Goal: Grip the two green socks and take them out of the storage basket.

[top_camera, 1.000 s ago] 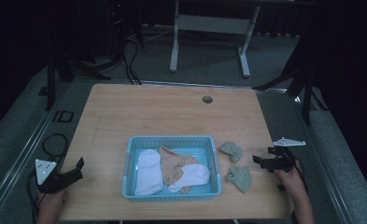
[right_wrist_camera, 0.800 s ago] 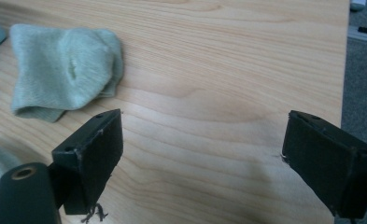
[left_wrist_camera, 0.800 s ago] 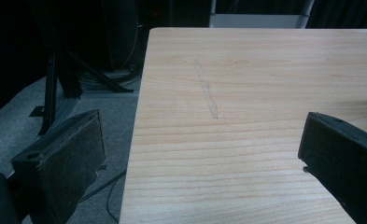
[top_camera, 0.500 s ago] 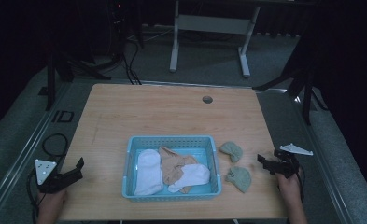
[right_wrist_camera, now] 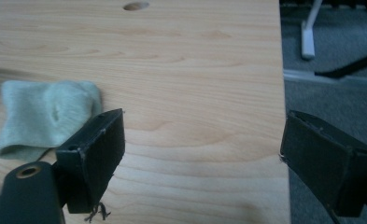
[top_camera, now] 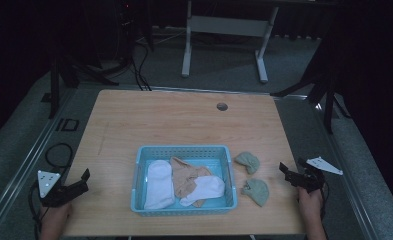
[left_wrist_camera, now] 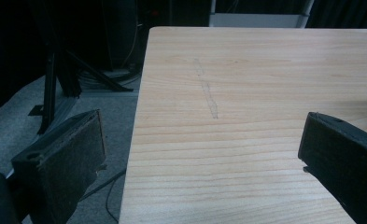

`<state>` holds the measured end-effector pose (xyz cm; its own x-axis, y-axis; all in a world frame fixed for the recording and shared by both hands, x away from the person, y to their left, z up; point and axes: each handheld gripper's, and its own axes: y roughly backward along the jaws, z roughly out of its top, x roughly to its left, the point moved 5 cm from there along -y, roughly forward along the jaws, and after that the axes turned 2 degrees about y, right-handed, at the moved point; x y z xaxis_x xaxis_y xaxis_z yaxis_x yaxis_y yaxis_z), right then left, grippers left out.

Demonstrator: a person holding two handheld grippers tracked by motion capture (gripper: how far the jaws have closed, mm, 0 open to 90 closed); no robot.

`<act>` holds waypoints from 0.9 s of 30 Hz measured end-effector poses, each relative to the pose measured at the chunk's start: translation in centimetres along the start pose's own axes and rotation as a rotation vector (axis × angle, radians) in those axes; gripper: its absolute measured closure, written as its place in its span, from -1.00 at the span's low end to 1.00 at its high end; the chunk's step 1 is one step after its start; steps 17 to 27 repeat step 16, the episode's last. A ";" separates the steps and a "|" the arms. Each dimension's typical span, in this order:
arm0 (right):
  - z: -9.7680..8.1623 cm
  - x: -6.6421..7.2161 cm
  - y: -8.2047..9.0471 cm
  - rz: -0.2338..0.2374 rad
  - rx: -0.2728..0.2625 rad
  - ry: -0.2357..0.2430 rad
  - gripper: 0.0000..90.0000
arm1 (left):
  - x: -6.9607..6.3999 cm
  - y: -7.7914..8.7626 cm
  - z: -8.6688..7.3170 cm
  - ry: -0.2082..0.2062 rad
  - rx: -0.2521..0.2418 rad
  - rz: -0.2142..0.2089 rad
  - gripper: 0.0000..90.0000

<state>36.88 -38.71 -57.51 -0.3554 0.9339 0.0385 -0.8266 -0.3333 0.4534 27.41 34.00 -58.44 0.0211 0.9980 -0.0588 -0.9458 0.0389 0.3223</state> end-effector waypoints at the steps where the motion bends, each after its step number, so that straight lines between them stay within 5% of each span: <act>1: 0.0 0.1 0.0 -0.002 -0.003 0.011 -0.70 | 0.0 0.0 0.0 0.000 0.000 -0.001 -0.99; 8: -0.2 0.4 -0.5 -0.074 0.044 0.075 -0.70 | 0.0 0.0 0.0 0.001 -0.002 -0.001 -0.99; 27: -0.2 0.3 -0.6 -0.077 0.066 0.070 -0.70 | 0.0 0.0 0.0 0.001 -0.002 -0.002 -0.99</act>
